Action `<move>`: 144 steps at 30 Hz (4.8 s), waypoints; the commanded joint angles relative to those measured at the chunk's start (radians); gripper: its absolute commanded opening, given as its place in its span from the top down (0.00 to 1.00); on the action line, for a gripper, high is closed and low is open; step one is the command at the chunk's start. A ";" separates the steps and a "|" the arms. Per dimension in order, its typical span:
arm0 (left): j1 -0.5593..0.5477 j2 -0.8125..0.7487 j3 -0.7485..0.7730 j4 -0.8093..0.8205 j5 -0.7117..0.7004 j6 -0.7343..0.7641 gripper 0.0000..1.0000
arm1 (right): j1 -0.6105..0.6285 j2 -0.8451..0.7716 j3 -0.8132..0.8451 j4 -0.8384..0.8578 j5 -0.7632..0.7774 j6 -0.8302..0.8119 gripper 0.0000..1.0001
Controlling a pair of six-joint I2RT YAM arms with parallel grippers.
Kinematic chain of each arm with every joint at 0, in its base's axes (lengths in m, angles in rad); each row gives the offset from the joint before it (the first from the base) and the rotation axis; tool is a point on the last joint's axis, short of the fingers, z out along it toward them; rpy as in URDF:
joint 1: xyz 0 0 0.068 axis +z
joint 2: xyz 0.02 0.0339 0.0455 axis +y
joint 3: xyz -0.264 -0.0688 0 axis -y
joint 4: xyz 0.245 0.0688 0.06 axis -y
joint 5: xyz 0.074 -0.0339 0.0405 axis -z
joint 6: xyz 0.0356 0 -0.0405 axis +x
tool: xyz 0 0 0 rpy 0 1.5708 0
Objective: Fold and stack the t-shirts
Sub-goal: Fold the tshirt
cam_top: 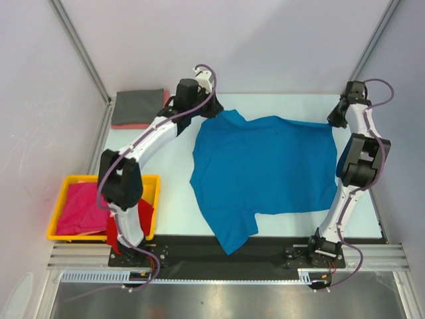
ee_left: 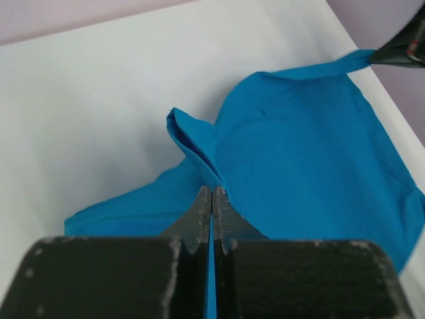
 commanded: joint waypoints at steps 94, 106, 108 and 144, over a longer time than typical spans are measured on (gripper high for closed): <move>0.183 0.116 -0.111 -0.272 0.038 -0.173 0.21 | -0.117 -0.022 -0.247 0.267 -0.143 -0.186 0.46; 0.187 0.216 -0.109 -0.289 0.066 -0.180 0.24 | -0.126 0.053 -0.195 0.236 -0.161 -0.180 0.46; 0.190 0.225 -0.105 -0.295 0.076 -0.181 0.26 | -0.129 0.058 -0.192 0.225 -0.190 -0.189 0.47; 0.292 0.388 0.351 -0.490 -0.239 -0.052 0.74 | 0.027 0.368 0.374 0.001 -0.249 0.024 0.73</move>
